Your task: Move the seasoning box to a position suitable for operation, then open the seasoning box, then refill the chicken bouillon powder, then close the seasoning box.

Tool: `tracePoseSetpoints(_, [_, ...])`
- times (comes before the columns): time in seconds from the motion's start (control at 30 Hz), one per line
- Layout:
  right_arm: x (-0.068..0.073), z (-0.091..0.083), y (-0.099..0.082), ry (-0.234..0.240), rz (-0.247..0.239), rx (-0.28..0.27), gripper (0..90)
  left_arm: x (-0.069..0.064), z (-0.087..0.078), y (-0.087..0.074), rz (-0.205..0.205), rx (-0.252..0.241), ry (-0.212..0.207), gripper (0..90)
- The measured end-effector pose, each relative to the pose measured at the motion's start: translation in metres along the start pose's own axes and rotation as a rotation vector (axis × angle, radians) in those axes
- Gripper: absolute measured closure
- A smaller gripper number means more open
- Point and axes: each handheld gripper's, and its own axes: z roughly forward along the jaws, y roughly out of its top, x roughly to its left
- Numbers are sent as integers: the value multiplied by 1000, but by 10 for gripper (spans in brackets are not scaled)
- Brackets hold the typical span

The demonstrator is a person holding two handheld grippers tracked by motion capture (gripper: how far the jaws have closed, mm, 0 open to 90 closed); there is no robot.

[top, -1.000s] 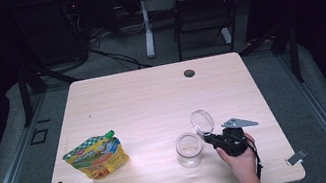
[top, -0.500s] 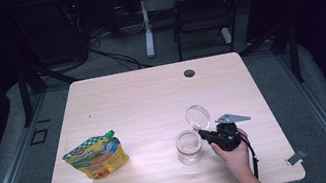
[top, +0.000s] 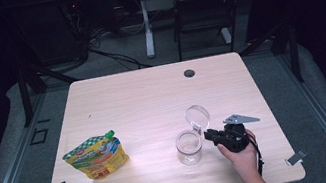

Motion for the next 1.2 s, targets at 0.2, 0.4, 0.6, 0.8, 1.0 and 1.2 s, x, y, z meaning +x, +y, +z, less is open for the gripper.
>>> tracePoseSetpoints(0.2, [3, 0, -2, -10, -29, 10, 732, -4, 1, 4, 18, -1, -13, 539])
tracePoseSetpoints(0.4, [0, -2, -4, -15, -7, 7, 721, -4, 3, 5, 13, -17, -20, 526])
tracePoseSetpoints(0.6, [-1, -8, -7, -25, -14, 2, 702, -5, 5, 10, 9, -23, -34, 514])
tracePoseSetpoints(0.8, [-4, -18, -10, -41, 3, -17, 698, -9, 12, 16, 25, -21, -58, 503])
tracePoseSetpoints(1.0, [-4, -25, -13, -54, -11, -17, 681, -10, 19, 21, 19, -18, -105, 515])
tracePoseSetpoints(1.2, [-7, -36, -17, -72, -18, -29, 668, -10, 29, 26, 5, -16, -131, 490])
